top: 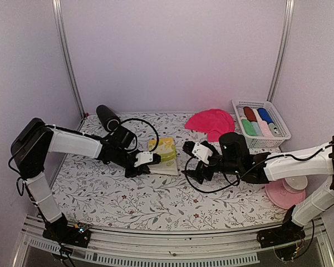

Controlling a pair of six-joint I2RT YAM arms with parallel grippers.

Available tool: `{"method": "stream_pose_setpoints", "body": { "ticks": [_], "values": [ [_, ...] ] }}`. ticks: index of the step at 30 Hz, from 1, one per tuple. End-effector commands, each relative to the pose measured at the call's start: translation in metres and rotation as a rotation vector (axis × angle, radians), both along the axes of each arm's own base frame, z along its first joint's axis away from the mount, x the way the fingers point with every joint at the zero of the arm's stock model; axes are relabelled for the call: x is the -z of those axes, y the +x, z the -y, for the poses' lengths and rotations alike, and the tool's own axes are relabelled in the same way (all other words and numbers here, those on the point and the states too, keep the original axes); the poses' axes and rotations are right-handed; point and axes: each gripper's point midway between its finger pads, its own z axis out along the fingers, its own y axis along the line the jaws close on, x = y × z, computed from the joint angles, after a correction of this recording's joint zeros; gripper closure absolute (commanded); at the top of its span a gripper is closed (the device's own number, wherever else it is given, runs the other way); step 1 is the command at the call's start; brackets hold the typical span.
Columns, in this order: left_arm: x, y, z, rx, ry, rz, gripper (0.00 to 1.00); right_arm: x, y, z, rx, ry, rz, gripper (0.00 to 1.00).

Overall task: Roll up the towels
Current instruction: Pick up the towel from the center of the board, then roll the towel at the center of the board.

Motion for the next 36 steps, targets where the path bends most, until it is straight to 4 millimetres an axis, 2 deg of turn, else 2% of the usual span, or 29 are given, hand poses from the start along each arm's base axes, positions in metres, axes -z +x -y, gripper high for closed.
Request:
{"method": "stream_pose_setpoints", "body": {
  "ticks": [1,9,15,20,26,36],
  "values": [
    [0.004,-0.028,-0.008,0.019,-0.026,-0.244,1.0,0.019,-0.032,-0.041,-0.243,-0.038,0.015,0.11],
    [0.002,-0.031,-0.016,-0.008,-0.075,-0.43,1.0,0.059,-0.008,-0.071,-0.188,-0.124,-0.005,0.23],
    [0.014,-0.038,-0.028,-0.044,-0.061,-0.496,1.0,0.088,-0.013,-0.083,-0.207,-0.166,-0.044,0.27],
    [0.019,-0.042,-0.03,-0.058,-0.064,-0.533,0.99,0.1,-0.02,-0.094,-0.239,-0.19,-0.055,0.29],
    [0.023,-0.047,-0.032,-0.057,-0.07,-0.558,0.99,0.118,-0.011,-0.097,-0.192,-0.231,-0.067,0.41],
    [0.025,-0.046,-0.034,-0.062,-0.078,-0.57,0.98,0.134,-0.014,-0.095,-0.198,-0.263,-0.097,0.54]
  ]
}}
